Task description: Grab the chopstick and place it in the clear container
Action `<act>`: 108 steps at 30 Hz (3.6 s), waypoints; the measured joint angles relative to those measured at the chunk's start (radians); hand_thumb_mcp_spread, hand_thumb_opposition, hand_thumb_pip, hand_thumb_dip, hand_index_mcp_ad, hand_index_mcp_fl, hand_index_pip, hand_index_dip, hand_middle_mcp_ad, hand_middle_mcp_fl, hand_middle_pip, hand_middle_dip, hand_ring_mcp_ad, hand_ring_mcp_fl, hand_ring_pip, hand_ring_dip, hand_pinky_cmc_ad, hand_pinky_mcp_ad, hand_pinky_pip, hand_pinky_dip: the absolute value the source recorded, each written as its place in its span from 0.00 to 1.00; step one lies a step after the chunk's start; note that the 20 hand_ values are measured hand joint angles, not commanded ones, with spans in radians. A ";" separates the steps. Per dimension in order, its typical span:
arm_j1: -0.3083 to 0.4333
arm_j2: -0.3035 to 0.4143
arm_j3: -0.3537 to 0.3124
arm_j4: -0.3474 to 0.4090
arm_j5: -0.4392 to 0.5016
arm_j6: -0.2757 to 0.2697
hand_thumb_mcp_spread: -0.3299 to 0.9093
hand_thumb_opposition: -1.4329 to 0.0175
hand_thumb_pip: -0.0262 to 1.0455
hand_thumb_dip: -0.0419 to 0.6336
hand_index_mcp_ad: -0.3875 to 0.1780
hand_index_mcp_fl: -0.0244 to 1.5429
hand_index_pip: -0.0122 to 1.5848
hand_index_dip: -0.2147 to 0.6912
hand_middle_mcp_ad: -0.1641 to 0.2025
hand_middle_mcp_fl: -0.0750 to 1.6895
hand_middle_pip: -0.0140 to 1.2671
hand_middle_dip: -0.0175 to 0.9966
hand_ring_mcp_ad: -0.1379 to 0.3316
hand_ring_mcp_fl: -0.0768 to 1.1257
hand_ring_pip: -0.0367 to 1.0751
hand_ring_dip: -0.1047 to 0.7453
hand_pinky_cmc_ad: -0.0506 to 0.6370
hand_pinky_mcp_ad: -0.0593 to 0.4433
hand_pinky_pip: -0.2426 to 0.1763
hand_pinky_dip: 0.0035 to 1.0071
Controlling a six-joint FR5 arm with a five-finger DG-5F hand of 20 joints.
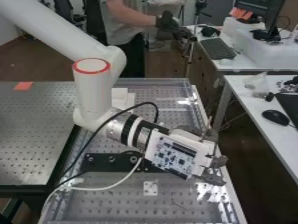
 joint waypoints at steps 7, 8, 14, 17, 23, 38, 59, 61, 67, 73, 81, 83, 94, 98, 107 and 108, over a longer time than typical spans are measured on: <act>0.010 0.029 0.008 0.016 0.005 -0.036 0.88 0.24 0.49 0.51 0.46 0.84 0.19 0.67 0.57 0.73 0.28 0.60 0.36 0.72 0.11 0.47 0.74 0.58 0.73 0.15; 0.010 0.032 0.009 0.017 0.006 -0.039 0.88 0.25 0.49 0.51 0.46 0.84 0.19 0.67 0.57 0.73 0.29 0.60 0.36 0.72 0.11 0.47 0.74 0.58 0.73 0.15; 0.010 0.070 0.008 0.013 0.018 -0.076 0.90 0.24 0.41 0.50 0.46 0.86 0.17 0.69 0.56 0.75 0.29 0.59 0.36 0.74 0.11 0.47 0.74 0.58 0.73 0.15; 0.010 0.094 0.006 0.004 0.024 -0.093 0.90 0.24 0.41 0.50 0.46 0.87 0.16 0.69 0.57 0.75 0.29 0.59 0.36 0.75 0.11 0.47 0.74 0.58 0.72 0.15; 0.022 0.167 -0.017 -0.023 0.052 -0.128 0.90 0.24 0.41 0.50 0.46 0.87 0.14 0.69 0.56 0.75 0.28 0.58 0.34 0.78 0.10 0.46 0.74 0.58 0.73 0.15; 0.215 0.387 -0.241 -0.068 0.300 -0.059 0.90 0.24 0.41 0.50 0.45 0.89 0.13 0.69 0.57 0.75 0.29 0.58 0.34 0.81 0.10 0.46 0.74 0.61 0.74 0.15; 0.460 0.397 -0.313 -0.250 0.455 0.228 0.86 0.21 0.41 0.51 0.45 0.90 0.13 0.69 0.56 0.76 0.29 0.57 0.35 0.81 0.10 0.46 0.73 0.60 0.79 0.15; 0.467 0.377 -0.300 -0.273 0.448 0.240 0.86 0.21 0.41 0.51 0.45 0.90 0.13 0.69 0.57 0.75 0.29 0.57 0.35 0.80 0.10 0.46 0.73 0.60 0.79 0.15; 0.480 0.328 -0.269 -0.314 0.422 0.258 0.86 0.21 0.42 0.51 0.45 0.90 0.13 0.69 0.57 0.76 0.29 0.57 0.34 0.81 0.11 0.47 0.74 0.61 0.79 0.15; 0.480 0.303 -0.252 -0.323 0.403 0.261 0.85 0.21 0.42 0.51 0.45 0.90 0.13 0.69 0.56 0.76 0.29 0.56 0.35 0.80 0.10 0.47 0.73 0.61 0.79 0.15; 0.482 0.286 -0.238 -0.318 0.390 0.270 0.83 0.21 0.42 0.51 0.45 0.90 0.13 0.69 0.57 0.77 0.29 0.54 0.35 0.73 0.10 0.47 0.73 0.61 0.80 0.15; 0.483 0.283 -0.234 -0.322 0.386 0.272 0.83 0.21 0.42 0.51 0.45 0.90 0.13 0.69 0.56 0.77 0.29 0.53 0.35 0.70 0.10 0.46 0.73 0.61 0.80 0.15; 0.488 0.265 -0.216 -0.316 0.381 0.255 0.82 0.20 0.42 0.51 0.46 0.91 0.13 0.69 0.57 0.80 0.31 0.47 0.38 0.63 0.10 0.44 0.73 0.61 0.79 0.15; 0.489 0.261 -0.210 -0.319 0.380 0.245 0.82 0.20 0.42 0.51 0.46 0.92 0.12 0.68 0.56 0.80 0.32 0.45 0.38 0.63 0.10 0.43 0.74 0.61 0.79 0.15; 0.496 0.250 -0.205 -0.318 0.393 0.199 0.82 0.20 0.42 0.51 0.46 0.93 0.12 0.69 0.56 0.80 0.33 0.43 0.38 0.62 0.10 0.43 0.72 0.61 0.79 0.15; 0.498 0.250 -0.206 -0.314 0.399 0.179 0.82 0.20 0.42 0.51 0.44 0.94 0.12 0.68 0.57 0.80 0.34 0.43 0.38 0.62 0.10 0.43 0.72 0.61 0.79 0.15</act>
